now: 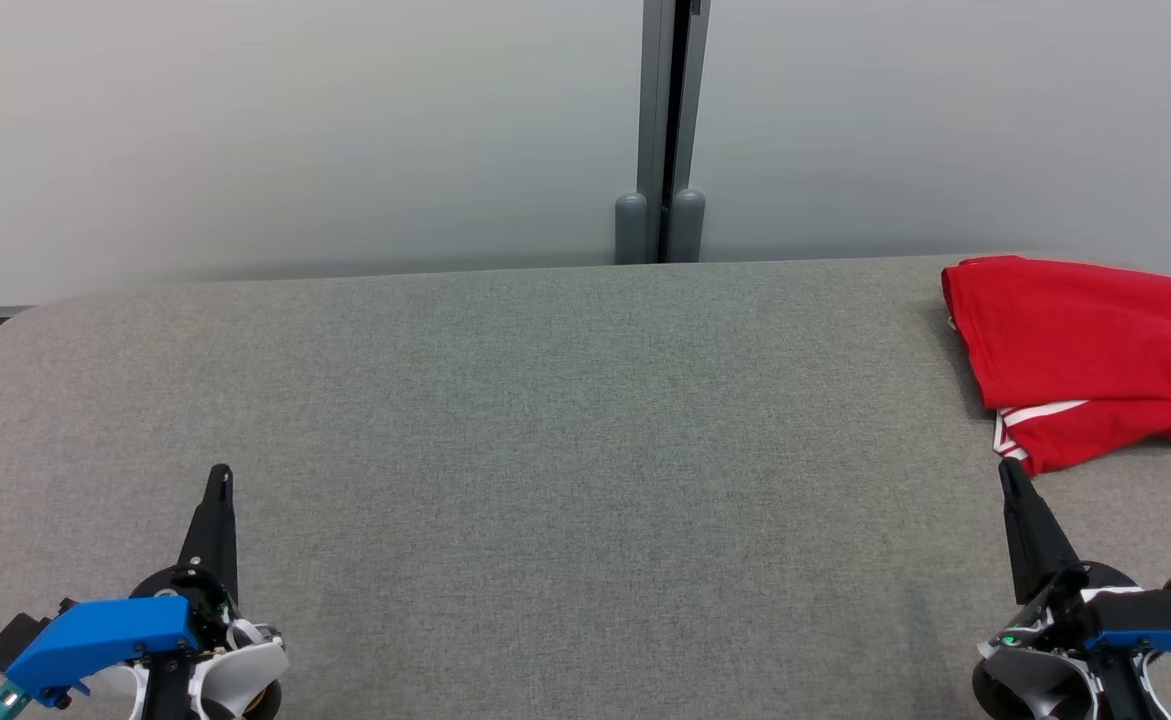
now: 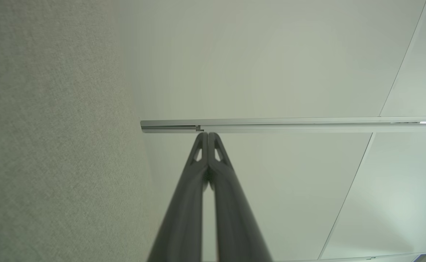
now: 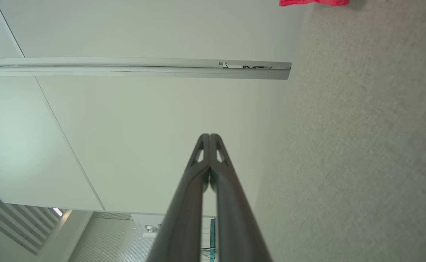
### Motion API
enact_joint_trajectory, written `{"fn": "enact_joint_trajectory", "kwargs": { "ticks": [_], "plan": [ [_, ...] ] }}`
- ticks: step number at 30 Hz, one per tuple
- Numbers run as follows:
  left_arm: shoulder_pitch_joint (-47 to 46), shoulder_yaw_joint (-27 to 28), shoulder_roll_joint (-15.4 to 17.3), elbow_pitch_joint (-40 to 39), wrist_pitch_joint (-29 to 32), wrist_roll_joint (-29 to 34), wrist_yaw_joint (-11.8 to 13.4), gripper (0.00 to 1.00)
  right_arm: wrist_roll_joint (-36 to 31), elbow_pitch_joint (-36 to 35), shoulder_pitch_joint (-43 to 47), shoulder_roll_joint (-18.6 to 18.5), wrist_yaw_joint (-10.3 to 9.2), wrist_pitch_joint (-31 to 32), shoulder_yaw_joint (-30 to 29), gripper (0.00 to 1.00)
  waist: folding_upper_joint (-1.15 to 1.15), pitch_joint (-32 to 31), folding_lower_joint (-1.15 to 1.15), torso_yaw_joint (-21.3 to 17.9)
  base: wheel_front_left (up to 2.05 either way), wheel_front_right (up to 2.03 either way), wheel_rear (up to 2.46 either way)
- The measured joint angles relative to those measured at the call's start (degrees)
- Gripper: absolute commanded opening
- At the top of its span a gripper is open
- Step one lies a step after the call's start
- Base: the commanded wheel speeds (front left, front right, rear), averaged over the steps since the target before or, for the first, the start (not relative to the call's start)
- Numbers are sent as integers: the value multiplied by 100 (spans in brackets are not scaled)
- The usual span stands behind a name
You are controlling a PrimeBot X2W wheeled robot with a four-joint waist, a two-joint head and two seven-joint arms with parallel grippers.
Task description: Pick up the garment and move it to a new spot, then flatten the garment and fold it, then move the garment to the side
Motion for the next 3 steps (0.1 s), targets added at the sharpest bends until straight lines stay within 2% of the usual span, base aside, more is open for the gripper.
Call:
{"fn": "enact_joint_trajectory", "kwargs": {
  "ticks": [3],
  "plan": [
    [0,0,0,0,0,0,0,0,0,0,-1,0,0,0,0,0,0,0,0,0,0,0,0]
  ]
}}
